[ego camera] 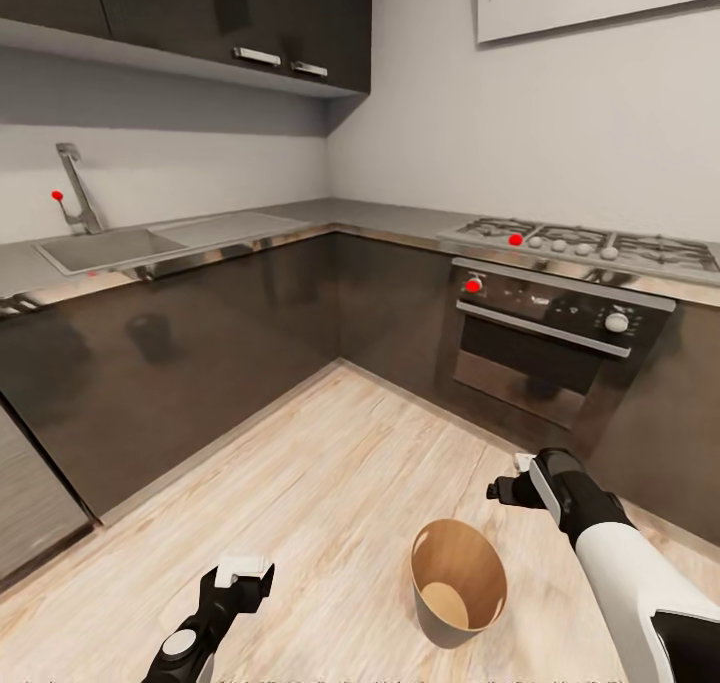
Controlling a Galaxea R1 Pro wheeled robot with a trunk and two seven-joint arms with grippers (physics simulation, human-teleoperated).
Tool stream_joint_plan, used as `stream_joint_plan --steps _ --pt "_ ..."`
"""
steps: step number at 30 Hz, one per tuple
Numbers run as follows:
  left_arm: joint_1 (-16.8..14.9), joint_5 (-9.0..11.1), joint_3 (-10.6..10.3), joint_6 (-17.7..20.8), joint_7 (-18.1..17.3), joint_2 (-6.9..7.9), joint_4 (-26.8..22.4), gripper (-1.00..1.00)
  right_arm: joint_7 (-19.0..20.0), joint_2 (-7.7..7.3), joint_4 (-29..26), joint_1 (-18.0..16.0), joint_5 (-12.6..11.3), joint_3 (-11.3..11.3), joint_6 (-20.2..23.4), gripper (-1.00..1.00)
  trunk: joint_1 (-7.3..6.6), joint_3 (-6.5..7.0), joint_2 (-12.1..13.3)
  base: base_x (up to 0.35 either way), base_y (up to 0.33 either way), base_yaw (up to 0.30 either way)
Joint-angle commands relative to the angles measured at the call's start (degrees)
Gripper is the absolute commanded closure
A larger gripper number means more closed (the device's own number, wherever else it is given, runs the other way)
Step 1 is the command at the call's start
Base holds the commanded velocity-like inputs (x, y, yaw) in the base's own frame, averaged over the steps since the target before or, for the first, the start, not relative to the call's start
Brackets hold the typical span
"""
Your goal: Put the three can of soda from the living room inside the tash can in the kitchen.
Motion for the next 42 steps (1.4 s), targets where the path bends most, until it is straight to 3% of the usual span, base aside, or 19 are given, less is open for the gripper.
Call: stream_joint_plan --steps 1,27,35,42 --pt "0.0 0.0 0.0 0.0 0.0 0.0 0.0 -1.0 0.0 0.01 0.0 0.0 0.0 0.0 0.0 -1.0 0.23 -0.18 -0.42 0.0 0.0 0.0" --pt "0.0 -0.1 0.0 -0.2 0.09 0.0 0.15 -1.0 0.0 0.14 -0.01 0.04 0.0 0.12 0.0 -1.0 5.94 -4.85 -10.84 0.0 0.0 0.0" --pt "0.0 -0.1 0.0 -0.26 0.09 0.0 0.17 -1.0 -0.07 0.15 -0.06 0.08 0.0 2.34 0.0 -1.0 7.69 -6.29 -14.05 0.0 0.0 0.0" --pt "0.0 -0.1 0.0 -0.27 0.09 0.0 0.18 -1.0 -0.09 0.32 -0.06 0.08 0.0 2.72 0.0 -1.0 9.23 -7.54 -16.86 0.0 0.0 0.0"
